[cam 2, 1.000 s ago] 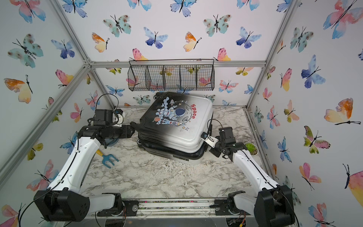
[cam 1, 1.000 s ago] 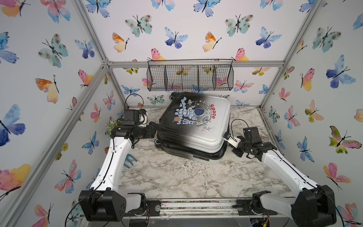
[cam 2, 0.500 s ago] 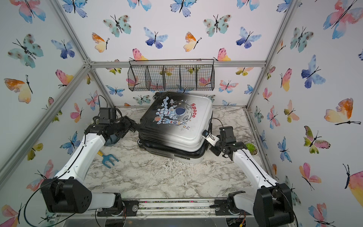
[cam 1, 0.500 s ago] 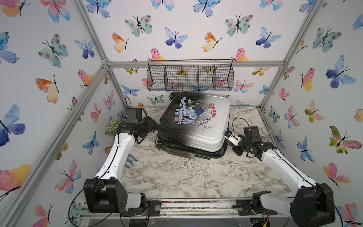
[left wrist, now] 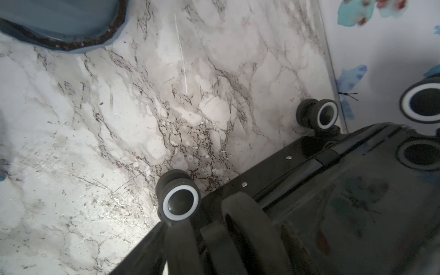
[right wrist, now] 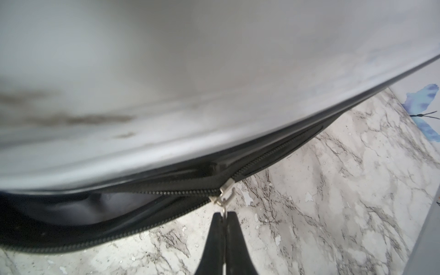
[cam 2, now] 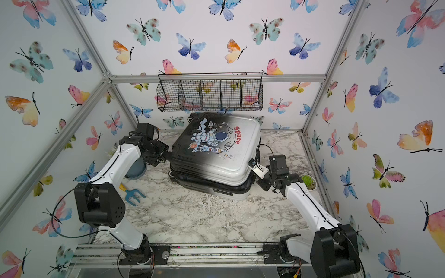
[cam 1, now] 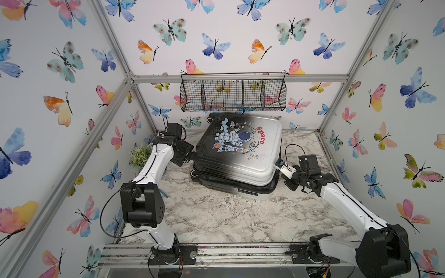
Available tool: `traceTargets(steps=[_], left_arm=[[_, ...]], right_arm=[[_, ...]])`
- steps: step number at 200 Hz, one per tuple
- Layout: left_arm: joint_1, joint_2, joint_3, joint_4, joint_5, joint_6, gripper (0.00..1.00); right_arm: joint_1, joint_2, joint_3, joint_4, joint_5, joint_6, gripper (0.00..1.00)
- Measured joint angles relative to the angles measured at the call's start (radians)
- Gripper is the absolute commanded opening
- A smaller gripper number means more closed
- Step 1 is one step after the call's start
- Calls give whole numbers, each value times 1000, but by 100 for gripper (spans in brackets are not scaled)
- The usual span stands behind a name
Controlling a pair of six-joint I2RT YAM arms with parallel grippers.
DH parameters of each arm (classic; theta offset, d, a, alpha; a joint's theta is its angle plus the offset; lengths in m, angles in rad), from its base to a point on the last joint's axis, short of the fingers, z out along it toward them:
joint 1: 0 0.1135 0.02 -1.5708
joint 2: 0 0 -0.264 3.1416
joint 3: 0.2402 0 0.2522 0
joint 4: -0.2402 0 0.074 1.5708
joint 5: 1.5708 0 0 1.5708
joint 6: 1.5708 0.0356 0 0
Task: Close the suitcase zippers
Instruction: Zip the zipper on the suitcase.
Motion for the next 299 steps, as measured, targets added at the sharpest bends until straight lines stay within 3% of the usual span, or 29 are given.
traceTargets(steps=[33, 100, 147, 188, 240, 299], left_arm=[[0, 34, 20, -4, 30, -13, 55], [8, 40, 37, 1, 98, -87, 0], [23, 32, 13, 39, 154, -173, 0], [37, 29, 6, 64, 211, -217, 0], [38, 29, 21, 55, 177, -222, 0], [48, 29, 15, 56, 153, -216, 0]], right_arm=[[0, 0, 0, 0, -3, 9, 2], [-1, -1, -13, 8, -19, 32, 2], [-1, -35, -19, -37, -48, 16, 2], [43, -193, -116, -97, -55, -69, 2], [179, -236, -118, -159, -42, -107, 2], [379, -262, -114, -203, -100, -62, 2]])
